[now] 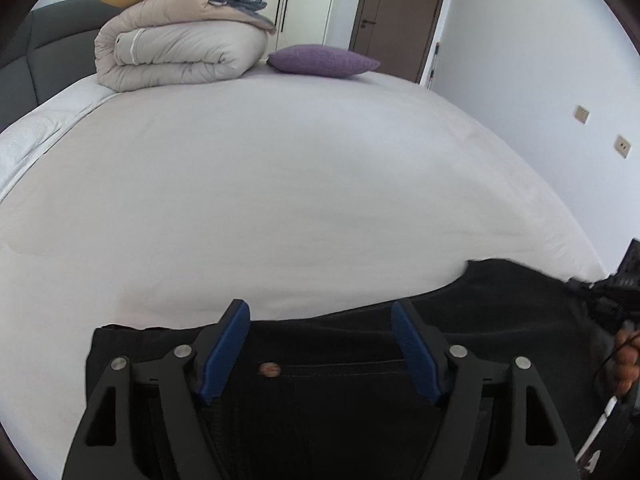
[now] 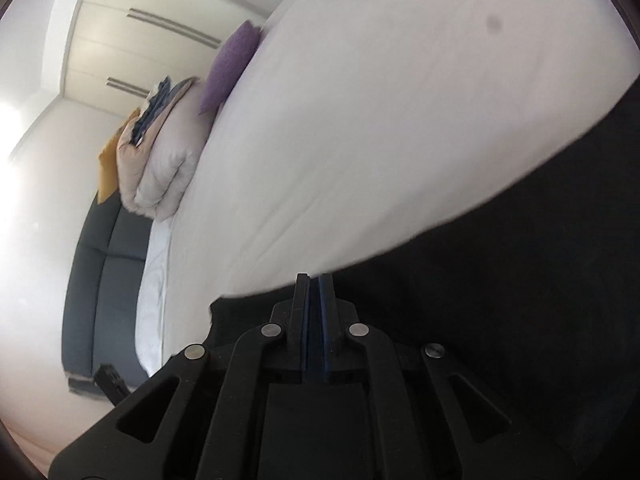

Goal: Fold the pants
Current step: 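Lay the folded legs onto the jeans and open the right tool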

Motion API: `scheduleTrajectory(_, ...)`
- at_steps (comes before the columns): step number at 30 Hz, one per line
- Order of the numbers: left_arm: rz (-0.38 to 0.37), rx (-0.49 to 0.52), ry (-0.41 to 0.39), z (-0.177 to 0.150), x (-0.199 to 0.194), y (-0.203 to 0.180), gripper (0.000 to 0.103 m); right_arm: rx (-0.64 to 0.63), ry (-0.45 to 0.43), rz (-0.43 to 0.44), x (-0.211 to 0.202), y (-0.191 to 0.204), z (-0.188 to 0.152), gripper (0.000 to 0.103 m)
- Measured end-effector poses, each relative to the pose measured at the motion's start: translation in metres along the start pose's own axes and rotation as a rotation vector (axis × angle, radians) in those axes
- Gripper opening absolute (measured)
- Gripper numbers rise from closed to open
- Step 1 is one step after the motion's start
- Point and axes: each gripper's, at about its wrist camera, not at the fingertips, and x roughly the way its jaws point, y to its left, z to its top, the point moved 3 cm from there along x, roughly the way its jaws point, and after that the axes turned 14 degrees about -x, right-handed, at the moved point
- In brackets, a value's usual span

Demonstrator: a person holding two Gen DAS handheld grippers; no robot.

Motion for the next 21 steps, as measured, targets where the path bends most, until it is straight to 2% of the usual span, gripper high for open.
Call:
scheduleTrajectory(2, -0.038, 0.020, -0.015, -0.004, -0.006, -0.035, 0.090, -0.055, 0.090, 0.095, 0.020, 0.031, -0.018, 0.004)
scheduleTrajectory(3, -0.055, 0.036, -0.007, -0.008, -0.005, -0.051, 0.092, -0.087, 0.129, 0.152, 0.031, 0.046, -0.024, 0.004)
scheduleTrajectory(5, -0.093, 0.094, 0.060, -0.022, 0.011, -0.086, 0.093, -0.121, 0.196, 0.230, 0.056, 0.068, -0.036, 0.004)
scheduleTrajectory(7, -0.025, 0.163, 0.113, -0.043, 0.033, -0.103, 0.093, -0.104, 0.244, 0.216, 0.075, 0.063, -0.040, 0.003)
scheduleTrajectory(8, 0.000, 0.174, 0.157, -0.054, 0.047, -0.104, 0.093, -0.051, 0.237, 0.218, 0.079, 0.049, -0.039, 0.001)
scheduleTrajectory(10, 0.022, 0.165, 0.194, -0.075, 0.057, -0.098, 0.092, 0.059, 0.177, 0.256, 0.060, 0.015, -0.027, 0.000)
scheduleTrajectory(12, -0.003, 0.149, 0.169, -0.076, 0.053, -0.095, 0.092, 0.087, 0.092, 0.193, 0.026, -0.020, -0.006, 0.000)
scheduleTrajectory(16, 0.015, 0.150, 0.174, -0.075, 0.050, -0.093, 0.092, 0.189, -0.086, 0.102, -0.040, -0.096, 0.027, 0.000)
scheduleTrajectory(19, 0.047, 0.171, 0.175, -0.078, 0.046, -0.094, 0.092, 0.229, -0.218, 0.014, -0.113, -0.151, 0.037, 0.000)
scheduleTrajectory(21, 0.065, 0.181, 0.179, -0.082, 0.043, -0.093, 0.093, 0.225, -0.272, -0.024, -0.162, -0.179, 0.033, 0.000)
